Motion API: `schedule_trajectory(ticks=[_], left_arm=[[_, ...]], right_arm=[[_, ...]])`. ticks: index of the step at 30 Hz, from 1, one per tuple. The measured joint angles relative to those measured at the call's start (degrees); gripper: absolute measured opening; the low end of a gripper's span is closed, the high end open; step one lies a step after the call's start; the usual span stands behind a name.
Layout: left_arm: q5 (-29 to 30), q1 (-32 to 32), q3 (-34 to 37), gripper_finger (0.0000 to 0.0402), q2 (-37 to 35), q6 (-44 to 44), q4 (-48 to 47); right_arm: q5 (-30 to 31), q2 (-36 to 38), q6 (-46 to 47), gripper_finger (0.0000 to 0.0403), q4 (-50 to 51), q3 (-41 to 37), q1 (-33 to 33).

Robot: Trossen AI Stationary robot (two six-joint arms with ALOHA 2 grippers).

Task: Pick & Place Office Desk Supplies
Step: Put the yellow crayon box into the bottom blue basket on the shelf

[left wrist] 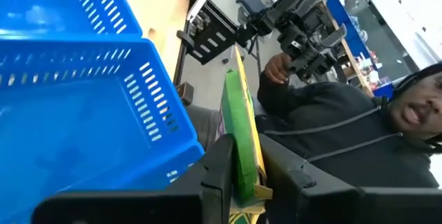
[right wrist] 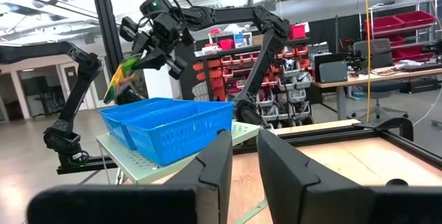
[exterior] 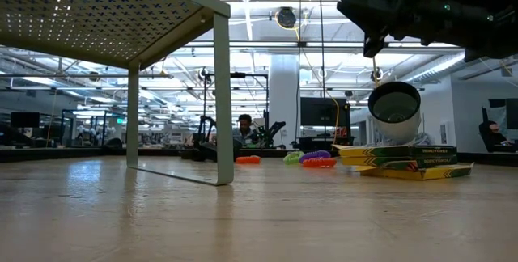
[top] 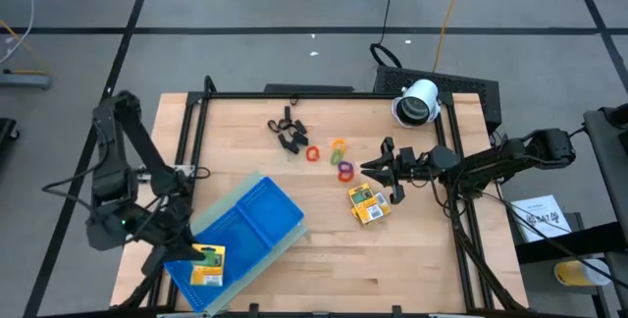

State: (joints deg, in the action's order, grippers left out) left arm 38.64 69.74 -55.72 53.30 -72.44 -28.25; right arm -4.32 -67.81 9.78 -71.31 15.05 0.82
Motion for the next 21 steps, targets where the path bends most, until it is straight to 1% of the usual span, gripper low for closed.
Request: schedule_trajectory(ticks=[4, 7, 13, 18, 21], left_arm=[[4.4, 3.6, 0.0, 0.0047, 0.0, -1.2, -0.5], [7.9, 5.8, 0.0, 0.0043, 0.0, 0.4, -0.7], [12.1, 7.8, 0.0, 0.0062, 0.0, 1.4, -3.2], [12.8, 7.9, 0.0, 0.0072, 1.6, 1.2, -7.1], [11.5, 7.9, 0.0, 0.007, 2.9, -0.2, -7.4]], right_arm=[[0.0, 0.0, 0.0, 0.0059, 0.0, 0.0, 0.0], [0.0, 0.0, 0.0, 0.0059, 0.0, 0.0, 0.0], [0.0, 0.0, 0.0, 0.0059, 0.0, 0.0, 0.0], [0.0, 0.0, 0.0, 0.0059, 0.0, 0.0, 0.0], [0.0, 0.0, 0.0, 0.0059, 0.0, 0.0, 0.0]])
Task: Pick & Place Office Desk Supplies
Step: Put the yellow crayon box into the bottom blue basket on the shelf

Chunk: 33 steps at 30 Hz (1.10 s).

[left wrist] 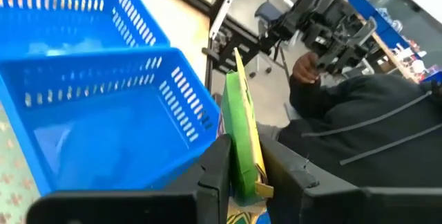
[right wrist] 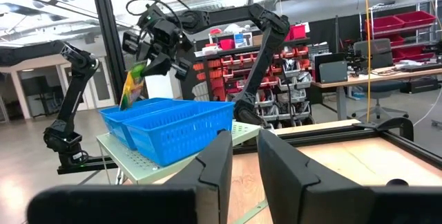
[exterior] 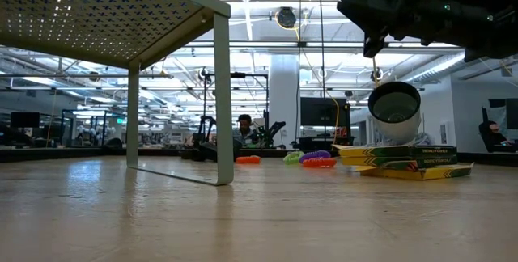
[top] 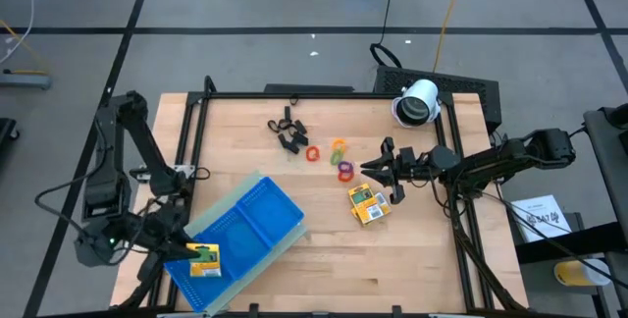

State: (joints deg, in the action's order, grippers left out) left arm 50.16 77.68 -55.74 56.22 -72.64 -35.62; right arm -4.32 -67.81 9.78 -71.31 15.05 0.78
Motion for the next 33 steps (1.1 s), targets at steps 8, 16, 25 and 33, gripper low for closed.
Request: schedule_trajectory(ticks=[8, 16, 25, 33], left_arm=[[-0.8, 1.9, 0.0, 0.0067, 1.6, -1.4, 0.2], [-2.6, 2.8, 0.0, 0.0067, 1.6, 0.1, 0.2], [-2.4, 1.2, 0.0, 0.0067, 1.6, 10.6, 0.2], [-5.1, -0.3, 0.0, 0.0067, 2.1, 4.7, 1.3]], right_arm=[[0.0, 0.0, 0.0, 0.0059, 0.0, 0.0, 0.0], [0.0, 0.0, 0.0, 0.0059, 0.0, 0.0, 0.0], [0.0, 0.0, 0.0, 0.0059, 0.0, 0.0, 0.0], [0.0, 0.0, 0.0, 0.0059, 0.0, 0.0, 0.0]])
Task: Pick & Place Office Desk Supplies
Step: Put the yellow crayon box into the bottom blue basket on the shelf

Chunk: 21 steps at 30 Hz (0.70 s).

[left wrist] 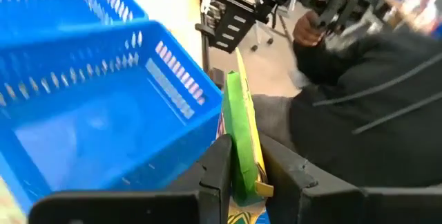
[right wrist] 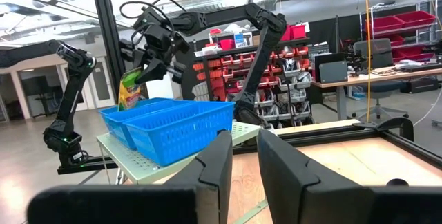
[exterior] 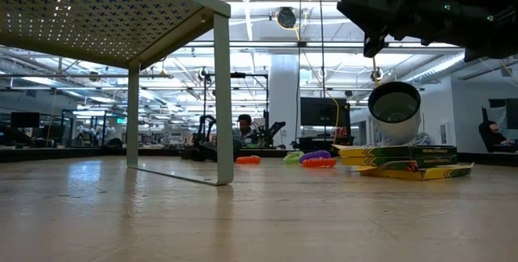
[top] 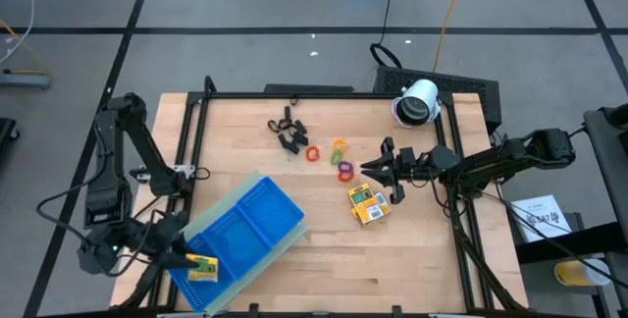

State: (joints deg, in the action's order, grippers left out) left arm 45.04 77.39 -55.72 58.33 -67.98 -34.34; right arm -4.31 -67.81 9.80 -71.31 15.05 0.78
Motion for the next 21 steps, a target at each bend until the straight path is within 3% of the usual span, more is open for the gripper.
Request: schedule_trajectory(ticks=[6, 21], left_arm=[[-0.5, -1.0, 0.0, 0.0067, 0.0, -0.6, 0.0], [-2.0, -0.9, 0.0, 0.0067, 0.0, 8.8, 5.3]], right_arm=[[1.2, 0.0, 0.5, 0.0059, 0.0, 0.0, 0.0], [3.1, 0.0, 1.5, 0.0059, 0.0, 0.0, 0.0]])
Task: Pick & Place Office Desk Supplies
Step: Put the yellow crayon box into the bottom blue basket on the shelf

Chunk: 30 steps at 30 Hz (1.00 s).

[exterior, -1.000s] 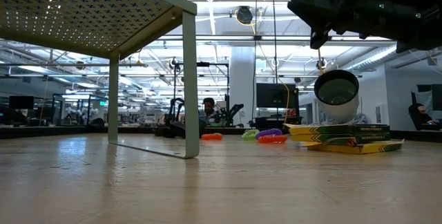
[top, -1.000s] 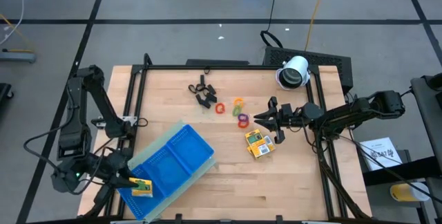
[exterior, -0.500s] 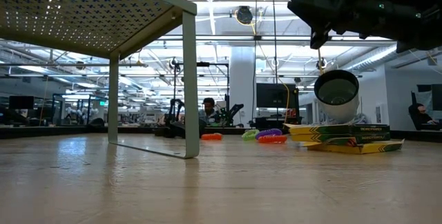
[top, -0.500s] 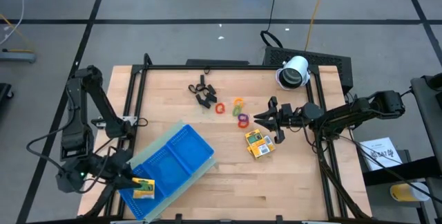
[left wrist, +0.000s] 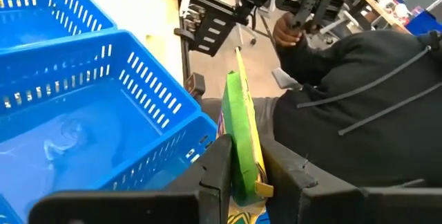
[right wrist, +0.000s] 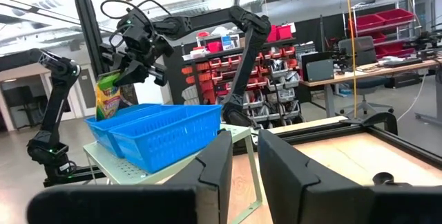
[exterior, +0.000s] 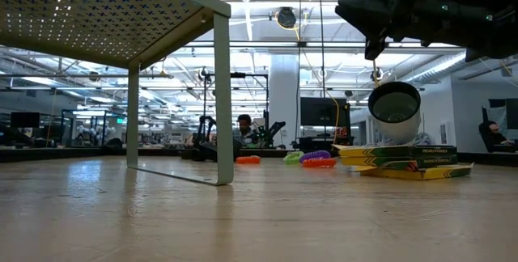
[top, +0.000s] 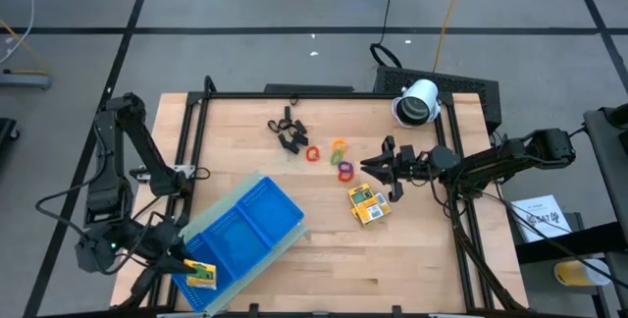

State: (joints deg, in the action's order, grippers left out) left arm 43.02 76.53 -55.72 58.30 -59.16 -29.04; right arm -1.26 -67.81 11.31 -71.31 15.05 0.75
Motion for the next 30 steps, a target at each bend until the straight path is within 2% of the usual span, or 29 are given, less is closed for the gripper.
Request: schedule_trajectory(ticks=[8, 16, 22, 25, 30], left_arm=[[0.5, -1.5, 1.5, 0.0067, 0.0, -7.4, -4.9], [0.9, -3.7, 1.6, 0.0075, 0.0, -8.3, -5.4], [1.0, -3.8, 1.6, 0.0139, 0.0, -8.2, -5.3], [-0.9, -3.8, 1.6, 0.0174, 0.0, -7.3, -4.8], [-1.3, -2.9, 1.6, 0.0209, -0.2, -4.7, -2.9]], right_arm=[[0.0, 0.0, 0.0, 0.0059, 0.5, 0.0, 0.0], [0.0, 0.0, 0.0, 0.0059, 0.5, 0.0, 0.0], [-0.1, 0.0, 0.0, 0.0059, 0.5, 0.0, 0.0], [-0.1, 0.0, 0.0, 0.0059, 0.6, 0.0, 0.0], [-0.1, 0.0, 0.0, 0.0059, 1.3, 0.0, 0.0]])
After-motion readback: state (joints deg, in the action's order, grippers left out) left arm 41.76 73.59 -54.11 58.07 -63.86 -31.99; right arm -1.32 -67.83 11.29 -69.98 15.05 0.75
